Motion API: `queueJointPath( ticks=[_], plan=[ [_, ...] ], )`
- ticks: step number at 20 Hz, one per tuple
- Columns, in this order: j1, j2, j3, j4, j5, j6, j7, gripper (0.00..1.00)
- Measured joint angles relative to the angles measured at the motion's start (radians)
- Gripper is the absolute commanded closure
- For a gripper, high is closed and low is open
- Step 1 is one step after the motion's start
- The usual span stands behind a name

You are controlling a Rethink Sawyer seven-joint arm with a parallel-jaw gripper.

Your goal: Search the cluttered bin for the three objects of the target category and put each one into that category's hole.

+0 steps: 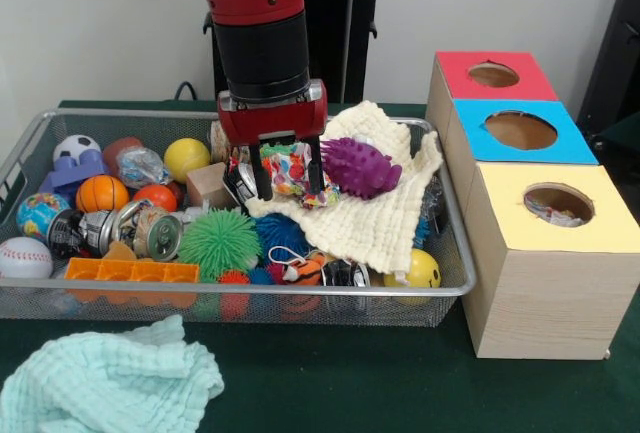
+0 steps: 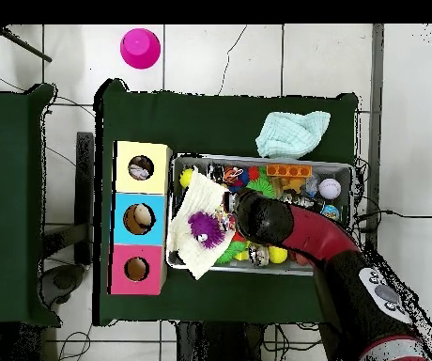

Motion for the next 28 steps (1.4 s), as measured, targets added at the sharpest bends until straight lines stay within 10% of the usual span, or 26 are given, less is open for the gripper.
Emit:
queueJointPath(
  ticks=[28],
  plan=[
    [0.048, 0.026, -0.02, 0.0, -0.002, 0.104, 0.0, 0.0]
  ],
)
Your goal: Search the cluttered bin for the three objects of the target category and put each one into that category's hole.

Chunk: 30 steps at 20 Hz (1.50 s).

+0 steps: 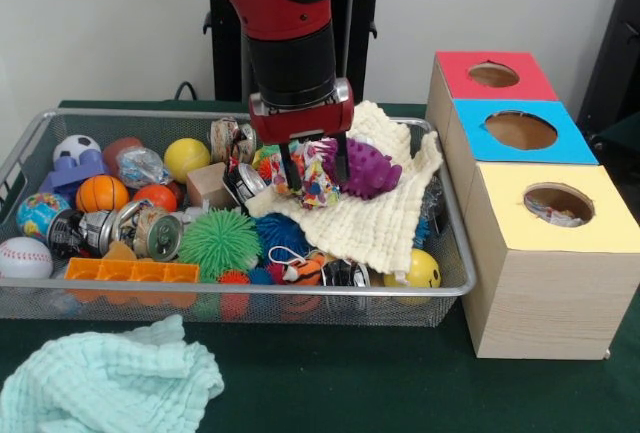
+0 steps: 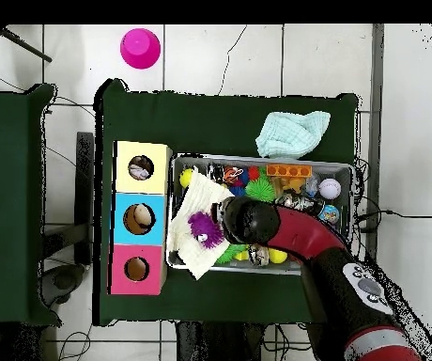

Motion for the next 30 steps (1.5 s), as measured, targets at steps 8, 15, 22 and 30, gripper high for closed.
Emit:
queueJointPath(
  ticks=[8, 15, 22, 30],
  plan=[
    [0.014, 0.0, -0.021, 0.0, 0.0, 0.033, 0.0, 1.0],
    [0.032, -0.001, -0.058, 0.0, 0.0, 0.014, 0.0, 1.0],
    [0.06, -0.023, -0.086, 0.0, 0.0, 0.014, 0.0, 1.0],
    [0.057, -0.138, -0.082, 0.034, 0.041, 0.055, 0.0, 1.0]
  ],
)
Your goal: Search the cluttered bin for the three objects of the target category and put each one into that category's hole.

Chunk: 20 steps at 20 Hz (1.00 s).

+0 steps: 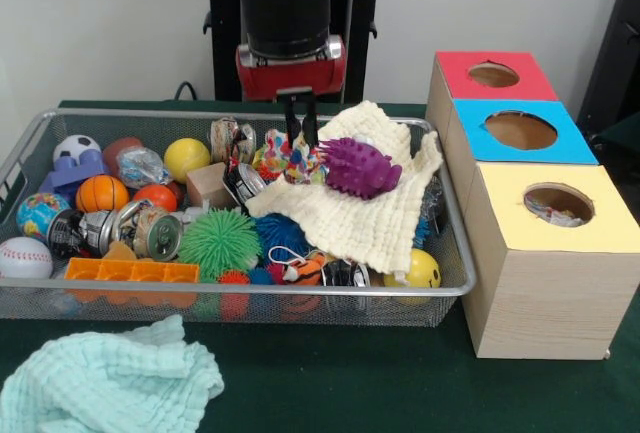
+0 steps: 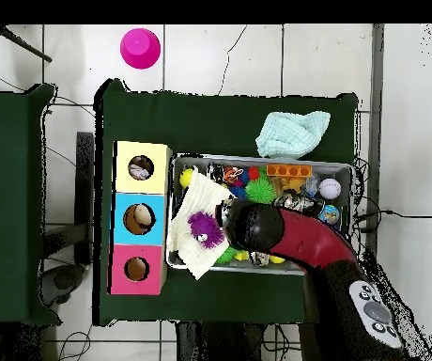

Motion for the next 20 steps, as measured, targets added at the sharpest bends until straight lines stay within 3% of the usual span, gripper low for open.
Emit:
queueJointPath(
  ticks=[5, 12, 20],
  plan=[
    [0.0, -0.081, 0.0, 0.007, 0.038, 0.068, 0.0, 1.0],
    [0.021, -0.144, 0.0, -0.019, 0.043, 0.085, 0.0, 1.0],
    [0.065, -0.203, 0.002, -0.102, 0.072, 0.153, 0.0, 1.0]
  ],
)
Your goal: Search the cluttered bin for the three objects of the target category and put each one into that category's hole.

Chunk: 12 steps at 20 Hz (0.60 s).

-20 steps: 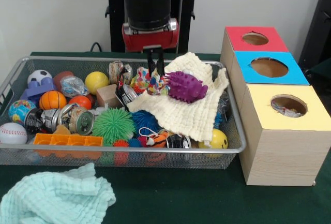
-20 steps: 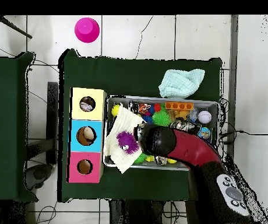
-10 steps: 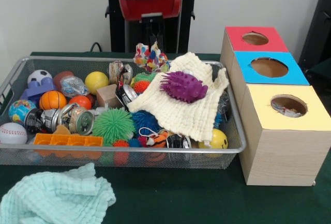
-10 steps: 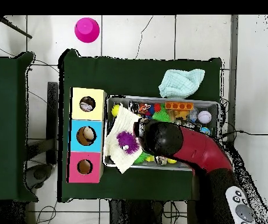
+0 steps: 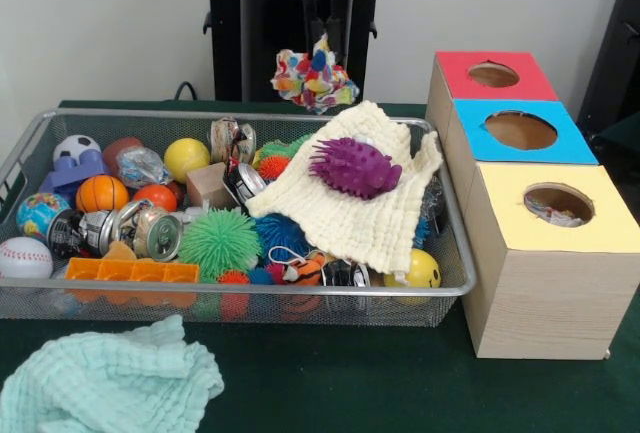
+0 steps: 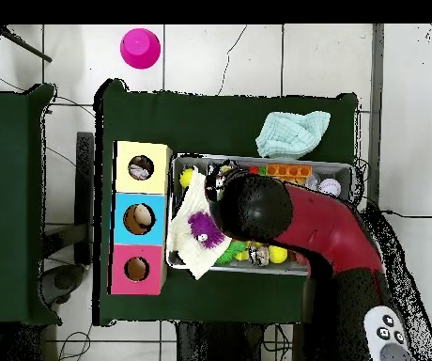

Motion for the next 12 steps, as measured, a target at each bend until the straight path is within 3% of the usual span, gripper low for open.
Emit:
queueJointPath(
  ticks=[12],
  plan=[
    [0.168, 0.001, -0.02, -0.141, 0.036, 0.029, 0.01, 1.0]
  ],
)
